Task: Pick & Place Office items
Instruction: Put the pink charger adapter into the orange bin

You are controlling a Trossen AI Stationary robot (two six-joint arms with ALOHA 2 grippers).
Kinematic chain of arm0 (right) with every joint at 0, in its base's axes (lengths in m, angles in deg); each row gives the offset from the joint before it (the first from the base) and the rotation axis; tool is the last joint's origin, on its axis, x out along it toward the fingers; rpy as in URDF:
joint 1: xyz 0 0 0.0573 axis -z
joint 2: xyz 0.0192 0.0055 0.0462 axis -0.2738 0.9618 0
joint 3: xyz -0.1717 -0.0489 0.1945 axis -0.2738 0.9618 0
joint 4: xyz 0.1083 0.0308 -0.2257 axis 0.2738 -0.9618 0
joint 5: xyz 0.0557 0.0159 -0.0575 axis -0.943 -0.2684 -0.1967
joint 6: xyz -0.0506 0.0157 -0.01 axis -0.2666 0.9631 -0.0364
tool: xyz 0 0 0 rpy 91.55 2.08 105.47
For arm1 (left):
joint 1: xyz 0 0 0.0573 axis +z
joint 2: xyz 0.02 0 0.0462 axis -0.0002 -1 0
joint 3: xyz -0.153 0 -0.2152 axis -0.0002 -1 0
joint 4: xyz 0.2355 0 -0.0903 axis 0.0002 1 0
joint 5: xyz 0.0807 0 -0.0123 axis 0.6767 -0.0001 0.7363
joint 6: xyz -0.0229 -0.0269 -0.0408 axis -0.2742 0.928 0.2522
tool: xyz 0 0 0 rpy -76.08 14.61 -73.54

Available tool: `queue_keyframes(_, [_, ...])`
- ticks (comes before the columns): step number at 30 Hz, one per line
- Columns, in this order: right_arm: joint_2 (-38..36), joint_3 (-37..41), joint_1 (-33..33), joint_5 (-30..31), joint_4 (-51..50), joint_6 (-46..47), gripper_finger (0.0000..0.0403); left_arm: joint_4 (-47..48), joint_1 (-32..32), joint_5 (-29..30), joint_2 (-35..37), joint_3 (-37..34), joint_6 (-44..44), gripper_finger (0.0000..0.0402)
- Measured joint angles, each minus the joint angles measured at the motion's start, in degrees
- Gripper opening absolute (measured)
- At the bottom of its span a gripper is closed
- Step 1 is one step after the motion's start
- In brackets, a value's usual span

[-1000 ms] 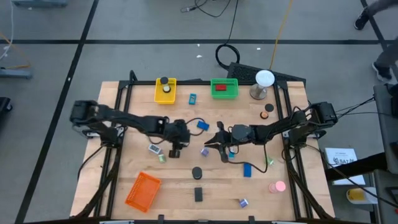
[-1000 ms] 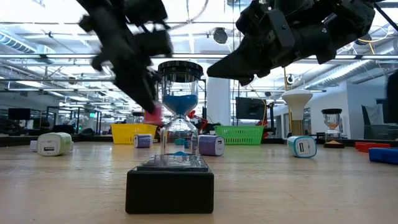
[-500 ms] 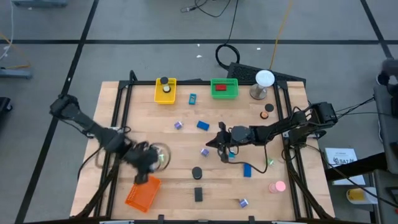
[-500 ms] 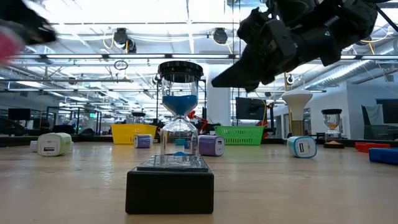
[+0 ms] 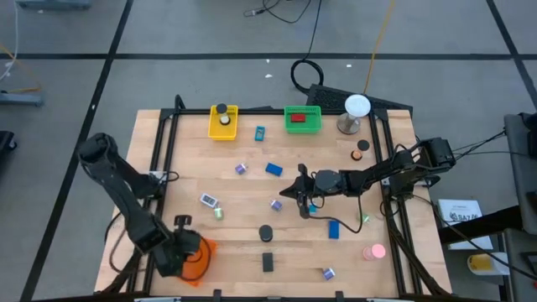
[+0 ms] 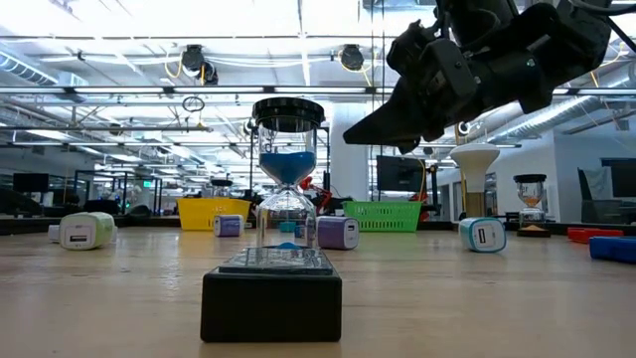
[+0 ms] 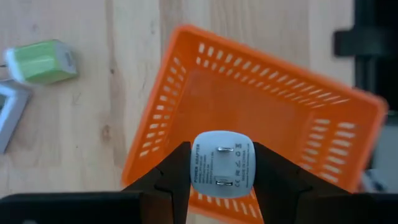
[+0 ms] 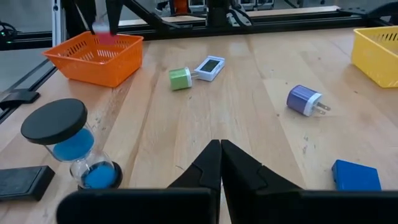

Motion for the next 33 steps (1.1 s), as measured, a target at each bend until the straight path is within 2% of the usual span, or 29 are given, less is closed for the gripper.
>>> queue_keyframes(9, [0.00,0.00,0.00,0.00,0.19,0.42,0.0001,-0.12,-0.22,4.43,-7.21,-0.11,-5.00,0.0137])
queue_keyframes(17, [0.02,0.00,0.00,-0.02,0.23,0.42,0.0001,-2.56,-0.22,3.45,-9.88,-1.07,-6.09,0.0138])
queue_keyframes(25, [0.02,0.00,0.00,-0.02,0.25,0.42,0.0000,-1.18,-0.22,2.66,-9.86,-1.07,-4.93,0.0190])
queue_keyframes(33, [0.02,0.00,0.00,-0.04,0.25,0.42,0.0000,1.53,-0.20,0.68,-9.86,-0.72,-4.27,0.0200])
